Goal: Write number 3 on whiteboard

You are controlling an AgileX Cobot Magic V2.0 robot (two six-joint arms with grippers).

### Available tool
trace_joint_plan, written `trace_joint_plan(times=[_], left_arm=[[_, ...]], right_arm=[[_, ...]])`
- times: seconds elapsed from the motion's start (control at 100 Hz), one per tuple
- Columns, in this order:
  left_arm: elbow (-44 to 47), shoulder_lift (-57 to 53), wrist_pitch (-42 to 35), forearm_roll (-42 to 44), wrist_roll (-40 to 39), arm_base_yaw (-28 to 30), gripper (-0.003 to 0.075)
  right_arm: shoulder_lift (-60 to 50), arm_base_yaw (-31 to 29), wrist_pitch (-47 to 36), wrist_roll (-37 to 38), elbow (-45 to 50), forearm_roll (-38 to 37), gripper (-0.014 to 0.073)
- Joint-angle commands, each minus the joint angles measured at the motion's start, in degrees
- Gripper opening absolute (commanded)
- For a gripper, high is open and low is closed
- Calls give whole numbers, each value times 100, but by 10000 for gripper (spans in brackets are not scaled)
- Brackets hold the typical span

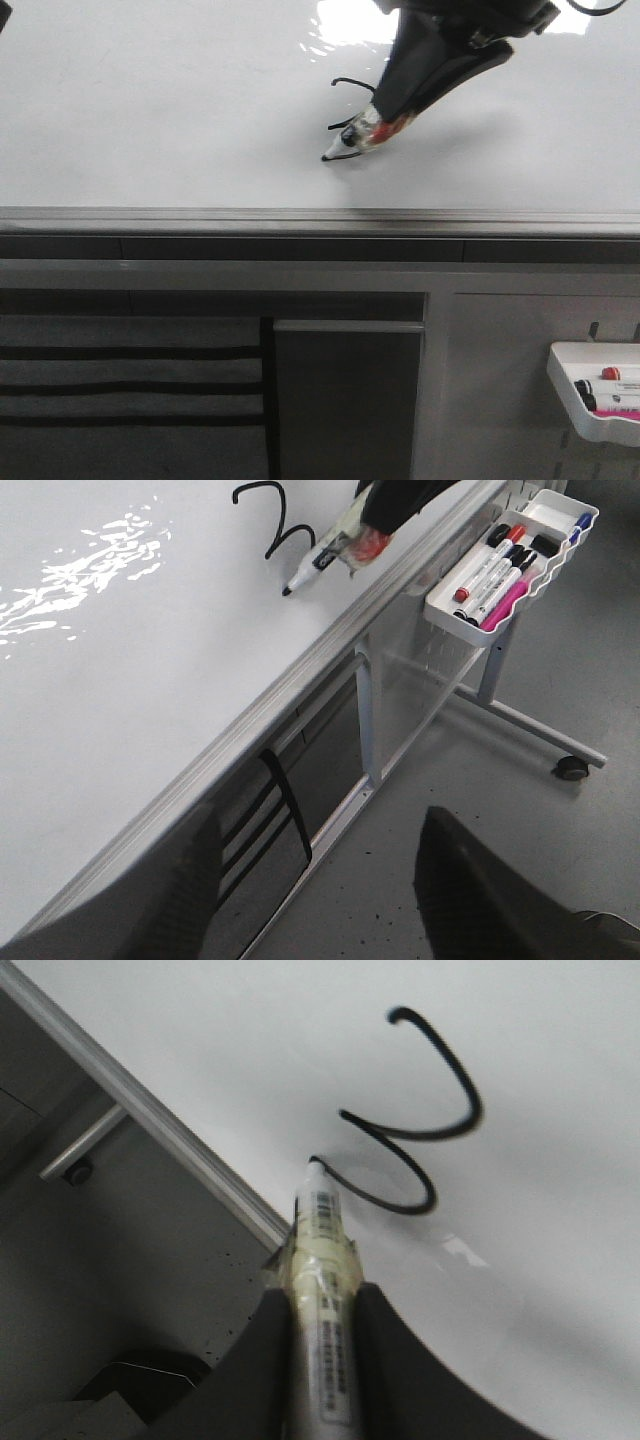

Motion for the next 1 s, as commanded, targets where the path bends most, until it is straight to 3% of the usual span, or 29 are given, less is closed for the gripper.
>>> trace_joint_plan(times=[0.0, 0.09, 0.32, 0.49, 0.55, 0.68, 0.88, 0.99], left_arm=[[-143, -51, -176, -309, -43, 10, 399], [-143, -51, -176, -309, -43, 10, 399], [-143, -51, -198, -309, -43, 10, 399], [-143, -51, -256, -496, -43, -1, 399], [-143, -41, -288, -863, -12, -1, 399], [-143, -41, -74, -1221, 767, -79, 399], [-143, -41, 14, -1050, 1468, -758, 399], [-176, 92, -9, -881, 1479, -1148, 399]], right_arm=[[-87, 38, -692, 28, -347, -7, 29], [-303, 38, -136, -36, -469, 192, 29], [-1519, 38, 777, -1299, 329, 776, 29], [-2143, 38, 783, -1883, 901, 776, 29], [-2202, 38, 797, -2561, 962, 765, 29], [-2202, 79, 861, -3463, 960, 839, 29], [-2202, 493, 685, -4334, 960, 993, 29], [-2202, 861, 399, -4374, 960, 993, 29]])
